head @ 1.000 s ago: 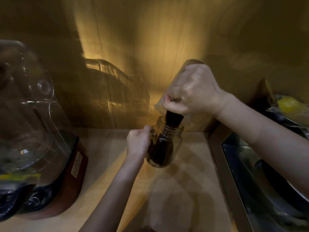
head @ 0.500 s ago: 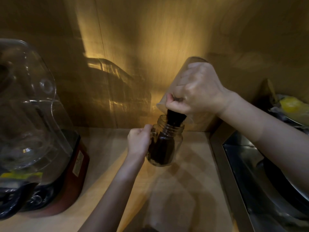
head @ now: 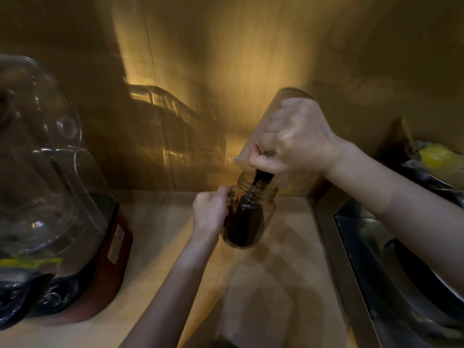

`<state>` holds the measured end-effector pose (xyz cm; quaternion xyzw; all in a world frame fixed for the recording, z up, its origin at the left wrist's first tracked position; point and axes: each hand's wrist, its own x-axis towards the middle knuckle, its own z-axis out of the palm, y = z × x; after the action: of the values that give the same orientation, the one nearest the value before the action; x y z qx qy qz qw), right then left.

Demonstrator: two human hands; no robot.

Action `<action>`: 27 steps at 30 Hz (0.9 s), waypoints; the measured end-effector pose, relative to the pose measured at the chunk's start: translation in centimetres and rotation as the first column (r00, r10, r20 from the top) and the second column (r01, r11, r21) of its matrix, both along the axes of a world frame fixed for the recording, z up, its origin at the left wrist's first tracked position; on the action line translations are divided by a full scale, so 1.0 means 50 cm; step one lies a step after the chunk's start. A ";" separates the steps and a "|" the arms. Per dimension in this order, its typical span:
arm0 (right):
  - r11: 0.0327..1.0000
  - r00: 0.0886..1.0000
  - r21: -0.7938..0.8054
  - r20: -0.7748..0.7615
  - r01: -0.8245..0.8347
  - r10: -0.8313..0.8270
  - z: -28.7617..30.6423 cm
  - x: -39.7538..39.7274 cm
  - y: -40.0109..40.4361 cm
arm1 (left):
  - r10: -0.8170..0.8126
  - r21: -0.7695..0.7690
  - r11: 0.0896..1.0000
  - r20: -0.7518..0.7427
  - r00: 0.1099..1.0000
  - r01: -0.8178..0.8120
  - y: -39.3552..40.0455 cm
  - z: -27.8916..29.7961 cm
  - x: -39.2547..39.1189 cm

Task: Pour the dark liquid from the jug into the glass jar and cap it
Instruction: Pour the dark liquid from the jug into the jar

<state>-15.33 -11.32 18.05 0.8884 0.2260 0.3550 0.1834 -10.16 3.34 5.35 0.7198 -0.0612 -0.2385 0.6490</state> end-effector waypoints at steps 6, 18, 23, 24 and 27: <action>1.000 0.999 0.013 -0.028 -0.021 0.022 -0.010 0.001 -0.002 | -0.021 0.002 1.000 -0.015 1.000 0.021 0.002 -0.003 -0.001; 0.998 0.998 -0.023 -0.033 -0.058 0.057 0.009 -0.008 0.010 | -0.040 -0.009 0.999 -0.036 0.999 0.039 0.002 0.003 -0.001; 0.997 0.997 -0.056 -0.059 -0.048 0.044 0.014 -0.010 0.015 | -0.043 -0.036 0.999 -0.047 0.998 0.041 -0.002 0.010 -0.004; 0.996 0.997 -0.074 -0.067 -0.051 0.046 0.014 -0.011 0.016 | -0.043 -0.042 0.998 -0.048 0.998 0.041 -0.002 0.012 -0.005; 0.994 0.996 -0.061 -0.033 -0.086 0.084 0.023 -0.016 0.018 | -0.041 -0.047 0.998 -0.050 0.998 0.038 -0.001 0.016 -0.008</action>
<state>-16.14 -10.44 19.21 0.8772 0.2773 0.3416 0.1925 -10.55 3.27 6.13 0.6969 -0.0644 -0.2680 0.6620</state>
